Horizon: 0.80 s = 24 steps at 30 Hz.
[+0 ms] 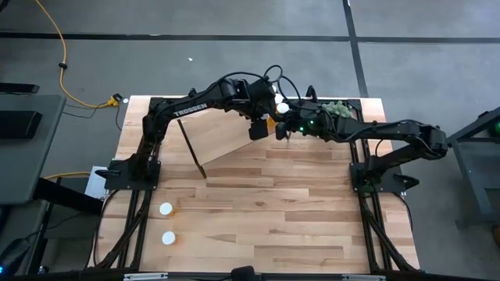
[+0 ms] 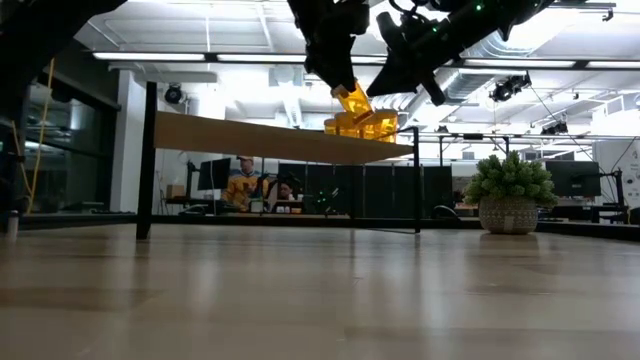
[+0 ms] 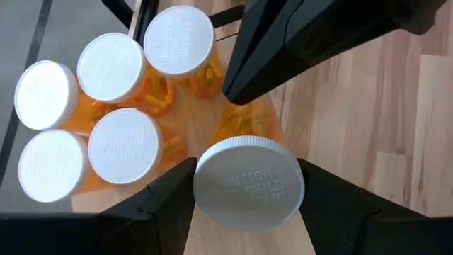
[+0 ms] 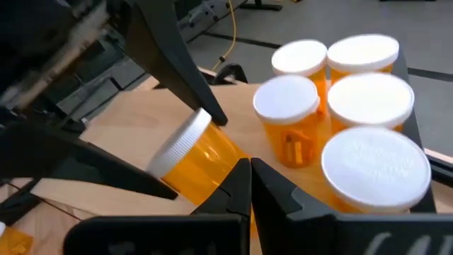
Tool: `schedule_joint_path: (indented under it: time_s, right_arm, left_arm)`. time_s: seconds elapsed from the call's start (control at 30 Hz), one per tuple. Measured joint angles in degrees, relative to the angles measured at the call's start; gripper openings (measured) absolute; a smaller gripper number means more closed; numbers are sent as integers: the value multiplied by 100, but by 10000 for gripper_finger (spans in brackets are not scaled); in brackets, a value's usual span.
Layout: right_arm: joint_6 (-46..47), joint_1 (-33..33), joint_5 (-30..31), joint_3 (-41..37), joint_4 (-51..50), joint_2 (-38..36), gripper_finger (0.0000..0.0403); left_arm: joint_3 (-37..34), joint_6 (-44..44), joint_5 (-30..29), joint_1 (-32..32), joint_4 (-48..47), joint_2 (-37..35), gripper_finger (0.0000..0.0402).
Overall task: Pick and place medicine bottles onto shelf by color
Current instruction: Put the pill bottle on the shelf aligned with the other pill bottles
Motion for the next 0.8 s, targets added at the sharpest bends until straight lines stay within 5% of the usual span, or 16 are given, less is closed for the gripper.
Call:
schedule_joint_path:
  time_s: [0.8]
  right_arm:
    - [10, -49, -158, -4, 38, 140, 0]
  left_arm:
    - [-2, -149, 1, 0, 556, -2, 211]
